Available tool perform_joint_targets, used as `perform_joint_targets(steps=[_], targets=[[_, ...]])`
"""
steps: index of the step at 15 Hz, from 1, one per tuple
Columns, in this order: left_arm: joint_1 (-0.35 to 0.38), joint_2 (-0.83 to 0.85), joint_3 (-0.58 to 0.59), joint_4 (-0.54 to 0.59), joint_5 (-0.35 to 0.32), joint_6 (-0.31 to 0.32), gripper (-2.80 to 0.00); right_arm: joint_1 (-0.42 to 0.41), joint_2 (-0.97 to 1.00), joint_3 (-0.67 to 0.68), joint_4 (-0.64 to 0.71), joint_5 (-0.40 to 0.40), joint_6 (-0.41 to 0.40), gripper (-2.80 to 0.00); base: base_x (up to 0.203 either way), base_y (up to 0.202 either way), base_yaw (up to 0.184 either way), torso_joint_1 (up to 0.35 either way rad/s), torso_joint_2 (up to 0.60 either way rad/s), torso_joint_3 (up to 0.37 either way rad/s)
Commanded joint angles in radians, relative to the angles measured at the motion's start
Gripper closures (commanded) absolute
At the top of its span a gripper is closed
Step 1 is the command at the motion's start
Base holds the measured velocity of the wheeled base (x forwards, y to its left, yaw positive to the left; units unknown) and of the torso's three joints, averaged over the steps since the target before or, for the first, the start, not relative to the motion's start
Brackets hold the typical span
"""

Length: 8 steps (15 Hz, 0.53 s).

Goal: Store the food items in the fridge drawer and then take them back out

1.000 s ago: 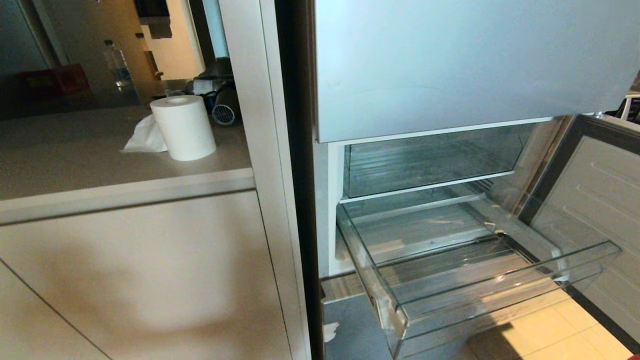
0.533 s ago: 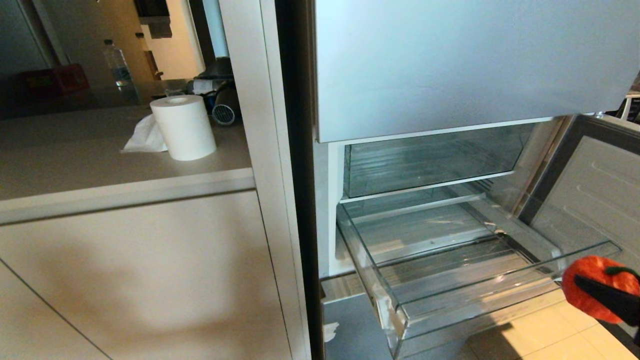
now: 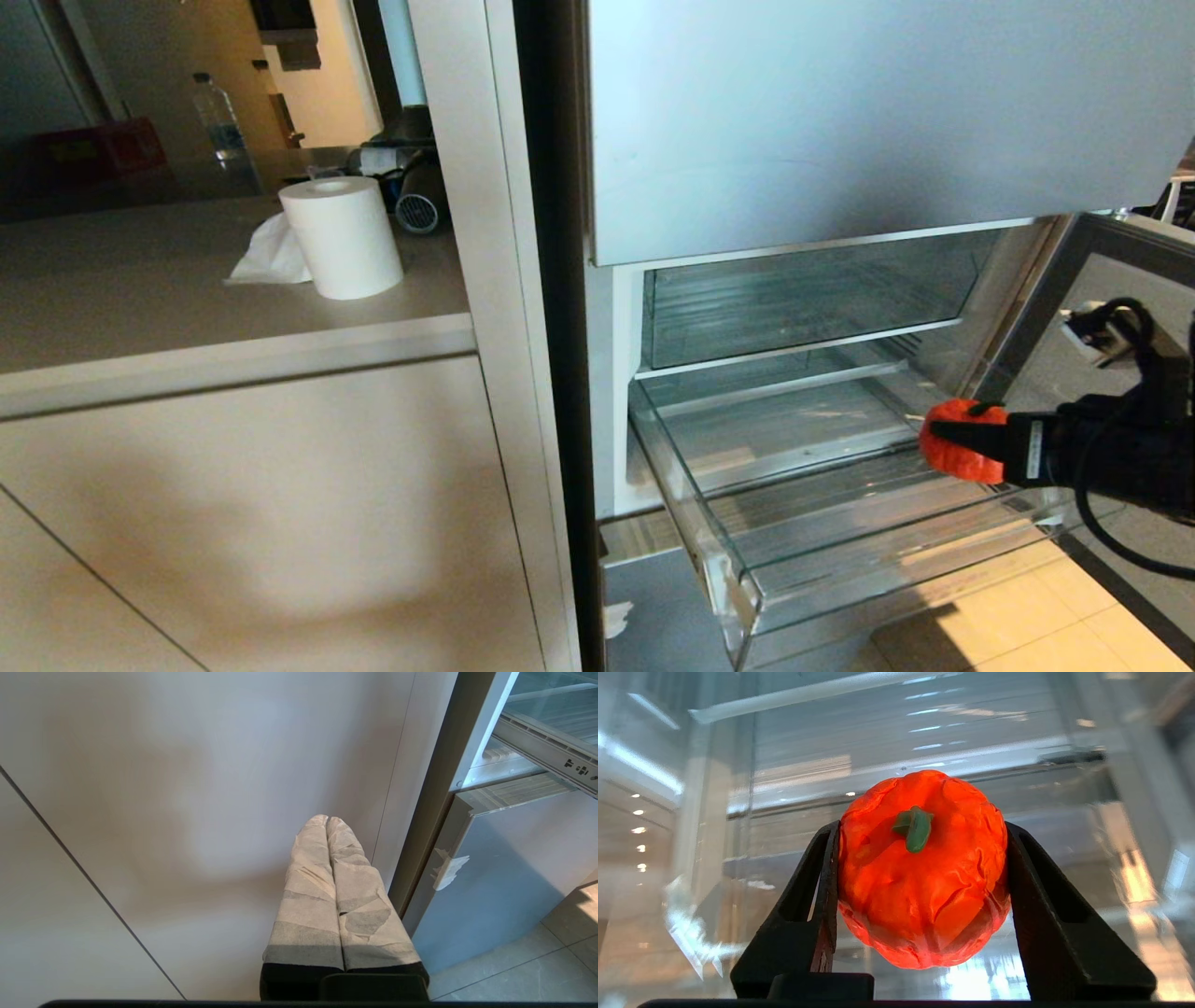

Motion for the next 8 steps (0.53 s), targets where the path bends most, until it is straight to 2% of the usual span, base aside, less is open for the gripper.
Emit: perform_joint_targets(steps=[1, 7, 8], targets=[[0.000, 0.002, 0.001, -0.001, 0.000, 0.000, 0.00, 0.008, 0.167, -0.074, -0.009, 0.011, 0.003, 0.00, 0.000, 0.000, 0.000, 0.000, 0.00, 0.000], [0.000, 0.002, 0.001, 0.000, 0.000, 0.000, 0.00, 0.028, 0.336, -0.190, -0.042, 0.029, 0.006, 0.00, 0.000, 0.000, 0.000, 0.000, 0.00, 0.000], [0.000, 0.002, 0.001, 0.000, 0.000, 0.000, 0.00, 0.027, 0.356, -0.194, -0.059, 0.029, 0.008, -1.78, 0.000, 0.000, 0.000, 0.000, 0.00, 0.000]])
